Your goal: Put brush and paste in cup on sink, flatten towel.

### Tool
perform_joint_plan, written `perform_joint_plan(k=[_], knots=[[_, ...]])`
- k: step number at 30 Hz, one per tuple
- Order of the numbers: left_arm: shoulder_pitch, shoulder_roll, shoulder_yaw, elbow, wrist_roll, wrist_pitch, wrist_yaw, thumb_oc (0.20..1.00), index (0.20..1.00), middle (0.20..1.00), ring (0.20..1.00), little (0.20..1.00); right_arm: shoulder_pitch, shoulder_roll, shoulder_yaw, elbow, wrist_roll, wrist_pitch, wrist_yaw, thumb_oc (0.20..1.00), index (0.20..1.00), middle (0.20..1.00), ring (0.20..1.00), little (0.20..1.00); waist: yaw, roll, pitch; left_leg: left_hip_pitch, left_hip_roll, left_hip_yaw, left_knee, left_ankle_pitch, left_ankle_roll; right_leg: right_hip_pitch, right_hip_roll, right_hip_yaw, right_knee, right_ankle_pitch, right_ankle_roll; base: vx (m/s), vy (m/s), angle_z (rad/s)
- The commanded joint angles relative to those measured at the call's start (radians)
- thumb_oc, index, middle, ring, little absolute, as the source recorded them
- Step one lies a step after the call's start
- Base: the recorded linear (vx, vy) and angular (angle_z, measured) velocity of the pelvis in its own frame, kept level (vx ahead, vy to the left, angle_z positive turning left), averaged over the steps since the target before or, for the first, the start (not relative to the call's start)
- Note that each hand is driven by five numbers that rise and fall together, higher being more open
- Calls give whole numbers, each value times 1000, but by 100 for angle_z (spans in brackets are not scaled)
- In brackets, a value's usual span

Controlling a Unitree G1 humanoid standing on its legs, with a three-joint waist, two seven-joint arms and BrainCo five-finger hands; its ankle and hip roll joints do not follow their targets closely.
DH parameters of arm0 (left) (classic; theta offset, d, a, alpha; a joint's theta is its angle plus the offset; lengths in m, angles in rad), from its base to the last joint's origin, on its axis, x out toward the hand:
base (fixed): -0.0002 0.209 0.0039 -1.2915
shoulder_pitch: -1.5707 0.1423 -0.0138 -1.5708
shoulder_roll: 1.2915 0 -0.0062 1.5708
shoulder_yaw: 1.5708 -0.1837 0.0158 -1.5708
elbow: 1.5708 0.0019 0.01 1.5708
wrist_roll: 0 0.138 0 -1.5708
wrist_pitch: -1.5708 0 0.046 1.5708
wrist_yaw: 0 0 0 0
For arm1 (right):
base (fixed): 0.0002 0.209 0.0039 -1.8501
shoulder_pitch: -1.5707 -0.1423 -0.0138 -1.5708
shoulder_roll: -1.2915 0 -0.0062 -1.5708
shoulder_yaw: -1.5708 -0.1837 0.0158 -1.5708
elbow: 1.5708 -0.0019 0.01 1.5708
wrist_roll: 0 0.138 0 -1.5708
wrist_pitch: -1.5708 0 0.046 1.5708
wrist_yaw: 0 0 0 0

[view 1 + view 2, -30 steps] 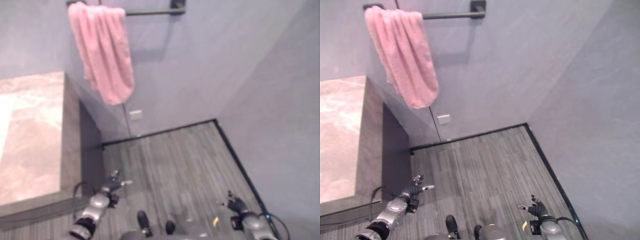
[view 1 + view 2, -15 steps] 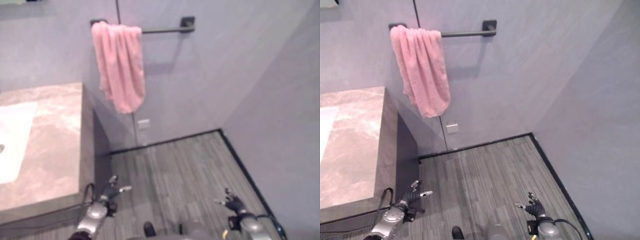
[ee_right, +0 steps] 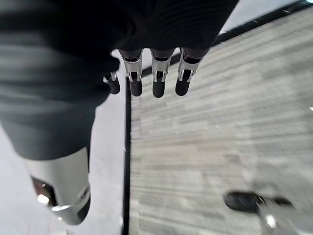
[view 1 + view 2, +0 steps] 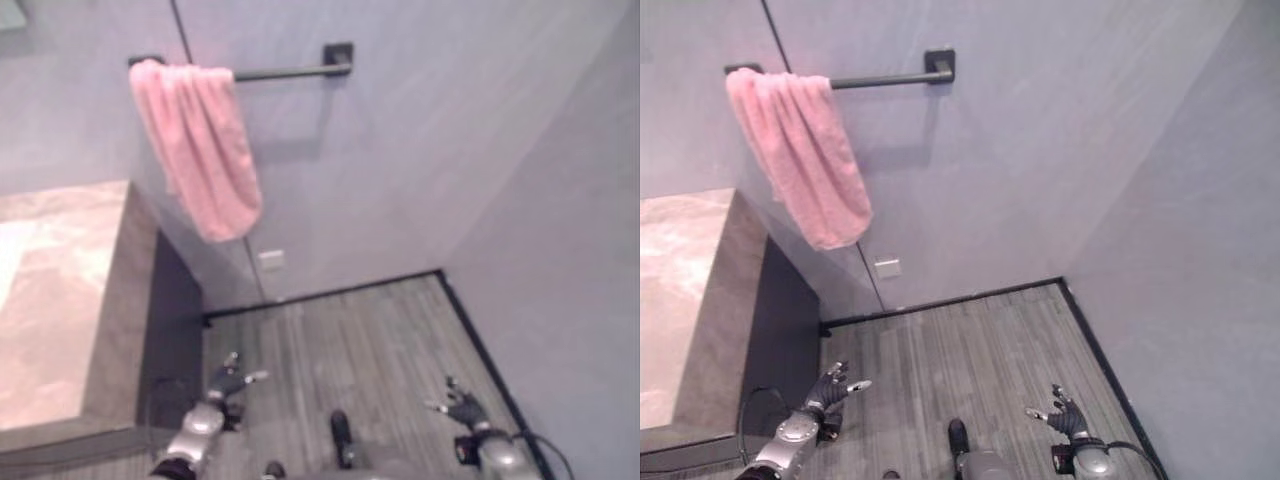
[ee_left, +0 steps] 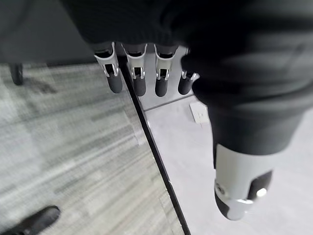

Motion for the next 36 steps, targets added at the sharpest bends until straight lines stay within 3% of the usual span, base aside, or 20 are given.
perform_joint_plan(k=[1,3,5,6,8,10,12,14,17,22,24,25,26,27,29,34,36], knots=[[-89,-16,-24,24,-40,-40,11,1000,1000,1000,1000,1000,-37,-64,2,-21,0,-38,-19,1000,1000,1000,1000,1000,-28,-17,-15,-11,-11,29,247,-4,20,12,3,27,85,-145,49,329,-273,30],[-89,-18,-25,20,-45,-40,14,1000,1000,1000,1000,1000,-36,-72,4,-38,-1,-38,-17,1000,1000,1000,1000,1000,-29,-18,-14,-23,3,29,306,16,10,27,11,23,84,-154,35,217,-187,18],[-93,-19,-23,15,-63,-39,10,1000,1000,1000,1000,1000,-23,-82,13,-55,-6,-41,-14,1000,1000,1000,1000,1000,-18,-24,1,-94,51,21,507,86,-5,60,37,26,86,-175,-4,236,-288,6],[-100,-21,-34,22,-53,-37,17,1000,1000,1000,1000,1000,-19,-91,26,-30,-21,-35,-15,1000,1000,1000,1000,1000,-12,-25,27,-168,79,8,661,92,-4,85,50,10,88,-193,-27,213,-277,13],[-117,-24,-44,37,-49,-38,21,1000,1000,1000,1000,1000,-22,-91,27,10,-24,-29,-22,1000,1000,1000,1000,1000,-23,-36,43,-204,74,29,596,60,6,93,22,-17,87,-196,-21,125,-129,-1],[-125,-24,-44,44,-50,-41,21,1000,1000,1000,1000,1000,-17,-95,16,26,-27,-27,-28,1000,1000,1000,1000,1000,-46,-50,31,-201,71,75,404,19,13,93,-19,-47,82,-202,-8,130,13,14],[-126,-26,-47,50,-52,-44,27,1000,1000,1000,1000,1000,-18,-102,17,31,-45,-28,-40,1000,1000,1000,1000,1000,-63,-53,22,-166,22,43,129,58,11,80,-51,-68,98,-217,1,153,115,41],[-127,-24,-53,55,-50,-48,32,1000,1000,1000,1000,1000,-27,-101,23,46,-63,-33,-58,1000,1000,1000,1000,1000,-75,-40,18,-161,23,-21,-49,152,-8,79,-54,-78,117,-226,0,160,132,23],[-133,-26,-61,60,-50,-46,32,1000,1000,1000,1000,1000,-20,-98,5,61,-47,-31,-58,1000,1000,1000,1000,1000,-103,-25,5,-180,43,28,-77,166,-26,110,-75,-86,118,-235,8,354,338,21],[-122,-9,-81,42,-34,-49,13,1000,1000,1000,1000,1000,-16,-94,-3,54,-53,-22,-43,1000,1000,1000,1000,1000,-84,-18,-7,-213,-4,-15,78,63,8,158,-135,-50,114,-240,43,315,429,-8],[-115,11,-85,17,-22,-52,8,1000,1000,1000,1000,1000,-24,-82,-15,63,-59,-17,-46,1000,1000,1000,1000,1000,-65,-17,-5,-219,-25,4,150,-2,40,168,-168,-21,100,-216,75,279,549,-31],[-106,34,-77,-2,-13,-52,7,1000,1000,1000,1000,1000,-46,-74,-15,58,-75,-13,-48,1000,1000,1000,1000,1000,-53,-6,-4,-220,-45,28,168,-31,70,139,-198,-4,125,-156,99,278,692,-38],[-105,43,-74,-11,-11,-54,9,1000,1000,1000,1000,1000,-58,-67,-12,57,-76,-12,-50,1000,1000,1000,1000,1000,-46,-2,0,-218,-48,44,165,-36,80,115,-206,6,138,-112,109,176,505,-75],[-105,44,-74,-11,-11,-54,9,1000,1000,1000,1000,1000,-59,-66,-12,58,-76,-12,-50,1000,1000,1000,1000,1000,-42,-2,-1,-219,-48,48,165,-36,80,112,-206,10,137,-110,109,69,305,-88],[-88,73,-54,-38,-12,-62,7,1000,1000,1000,1000,1000,-68,-52,0,18,-85,-20,-42,1000,1000,1000,1000,1000,-30,9,5,-210,-61,84,155,-56,103,80,-227,15,139,12,136,149,468,-75],[-68,95,-31,-68,-3,-64,6,1000,1000,1000,1000,1000,-62,-49,4,2,-106,-17,-36,1000,1000,1000,1000,1000,-24,33,-1,-204,-82,78,160,-89,136,66,-248,19,133,127,154,111,341,-10],[-67,100,-28,-73,0,-63,9,1000,1000,1000,1000,1000,-65,-47,7,1,-107,-15,-35,1000,1000,1000,1000,1000,-22,36,-3,-205,-84,77,162,-95,141,65,-253,13,125,148,157,54,207,7]])
